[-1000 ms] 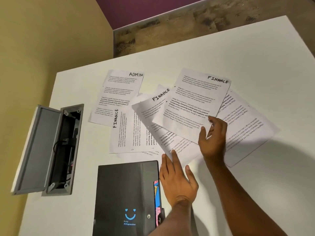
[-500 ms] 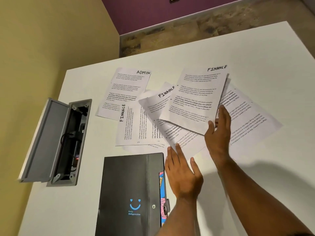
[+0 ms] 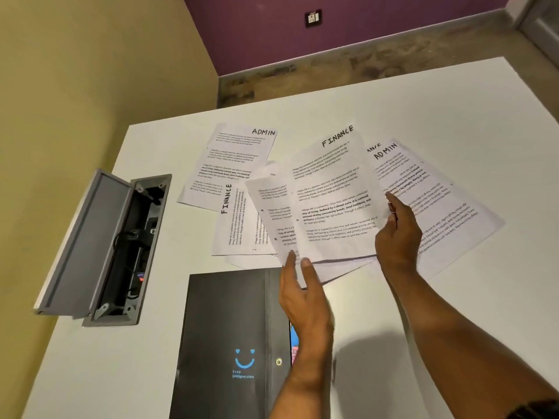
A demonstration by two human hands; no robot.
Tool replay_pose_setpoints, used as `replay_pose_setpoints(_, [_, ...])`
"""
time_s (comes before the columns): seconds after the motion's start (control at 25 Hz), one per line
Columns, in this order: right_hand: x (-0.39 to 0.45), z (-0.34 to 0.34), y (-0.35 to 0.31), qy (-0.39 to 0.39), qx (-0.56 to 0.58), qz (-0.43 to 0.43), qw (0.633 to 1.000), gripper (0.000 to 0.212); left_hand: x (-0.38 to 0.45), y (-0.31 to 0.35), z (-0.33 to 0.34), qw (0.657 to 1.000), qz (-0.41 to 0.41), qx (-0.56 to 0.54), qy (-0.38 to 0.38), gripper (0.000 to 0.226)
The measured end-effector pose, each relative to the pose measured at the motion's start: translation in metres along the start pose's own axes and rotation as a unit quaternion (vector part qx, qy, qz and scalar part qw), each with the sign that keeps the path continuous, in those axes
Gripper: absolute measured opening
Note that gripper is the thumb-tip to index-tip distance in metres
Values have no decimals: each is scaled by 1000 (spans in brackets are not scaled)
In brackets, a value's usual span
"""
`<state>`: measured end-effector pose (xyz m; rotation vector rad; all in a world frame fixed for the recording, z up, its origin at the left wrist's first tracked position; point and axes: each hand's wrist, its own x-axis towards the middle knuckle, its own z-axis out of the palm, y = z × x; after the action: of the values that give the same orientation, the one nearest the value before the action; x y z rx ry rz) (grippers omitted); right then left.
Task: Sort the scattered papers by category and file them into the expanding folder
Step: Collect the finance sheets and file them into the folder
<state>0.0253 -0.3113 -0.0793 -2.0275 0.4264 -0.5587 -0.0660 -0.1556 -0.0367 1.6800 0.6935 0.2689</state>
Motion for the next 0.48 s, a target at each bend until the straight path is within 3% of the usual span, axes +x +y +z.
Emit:
replay_pose_setpoints(0.16, [-1, 2, 1, -1, 14, -5, 1000, 47, 27, 27, -6, 998, -42, -31, 25, 33])
replay_pose_setpoints(0.36, [-3, 5, 9, -50, 25, -65, 996, 42, 39, 24, -13, 999, -38, 30, 4, 34])
replay_pose_setpoints(0.48, [-3, 8, 16, -46, -44, -113, 992, 37, 41, 16, -16, 999, -19, 43, -6, 38])
